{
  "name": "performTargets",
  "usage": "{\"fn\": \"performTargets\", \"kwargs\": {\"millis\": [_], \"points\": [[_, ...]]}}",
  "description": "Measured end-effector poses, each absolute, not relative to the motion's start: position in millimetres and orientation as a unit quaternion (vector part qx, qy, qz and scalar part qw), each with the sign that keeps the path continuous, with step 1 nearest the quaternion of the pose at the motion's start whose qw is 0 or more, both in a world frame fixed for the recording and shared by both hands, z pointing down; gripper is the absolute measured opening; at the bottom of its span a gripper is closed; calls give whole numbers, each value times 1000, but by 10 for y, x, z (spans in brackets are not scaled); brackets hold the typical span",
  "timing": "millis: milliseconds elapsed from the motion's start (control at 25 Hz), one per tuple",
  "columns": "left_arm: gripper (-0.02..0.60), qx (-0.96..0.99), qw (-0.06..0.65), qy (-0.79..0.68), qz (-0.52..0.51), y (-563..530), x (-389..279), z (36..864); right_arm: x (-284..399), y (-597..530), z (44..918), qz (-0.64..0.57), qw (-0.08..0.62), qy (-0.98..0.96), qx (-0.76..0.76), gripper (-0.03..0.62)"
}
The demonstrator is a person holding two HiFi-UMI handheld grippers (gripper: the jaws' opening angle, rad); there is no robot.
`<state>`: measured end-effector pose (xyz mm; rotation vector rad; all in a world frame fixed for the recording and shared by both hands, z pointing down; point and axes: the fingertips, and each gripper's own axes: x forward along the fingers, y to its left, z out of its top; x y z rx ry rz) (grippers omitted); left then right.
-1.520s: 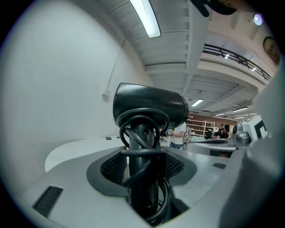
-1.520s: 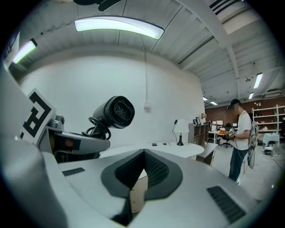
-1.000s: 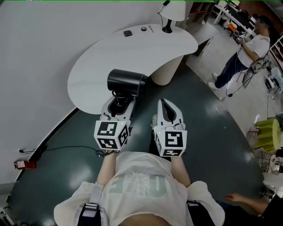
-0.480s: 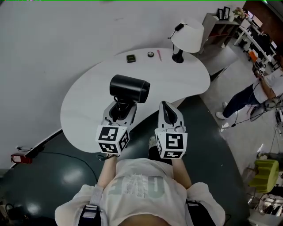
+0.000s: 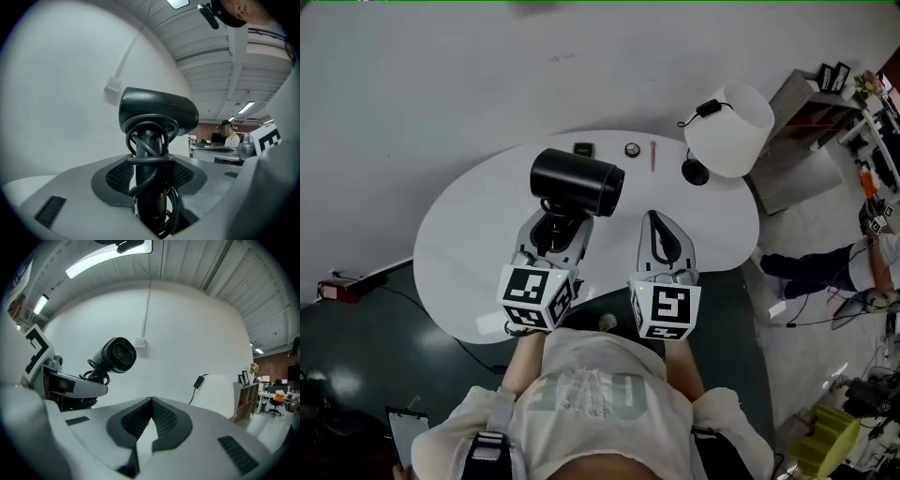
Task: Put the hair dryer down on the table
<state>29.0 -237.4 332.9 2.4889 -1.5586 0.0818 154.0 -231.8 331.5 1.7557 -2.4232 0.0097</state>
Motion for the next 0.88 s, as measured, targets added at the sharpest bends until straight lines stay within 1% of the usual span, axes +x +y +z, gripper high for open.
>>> {"fn": "performTargets", "kwargs": {"millis": [240, 680, 880], "points": [[222, 829, 118, -545, 46, -2623, 275, 3448, 1542, -2568, 3337, 7, 71, -813, 577, 3], [222, 828, 106, -545, 78, -2759, 248, 3495, 1432, -2671, 3324, 5, 74, -812, 579, 3], [222, 826, 123, -539, 107, -2851, 226, 3690, 1354, -2710, 3389, 18, 81, -813, 577, 3]]}}
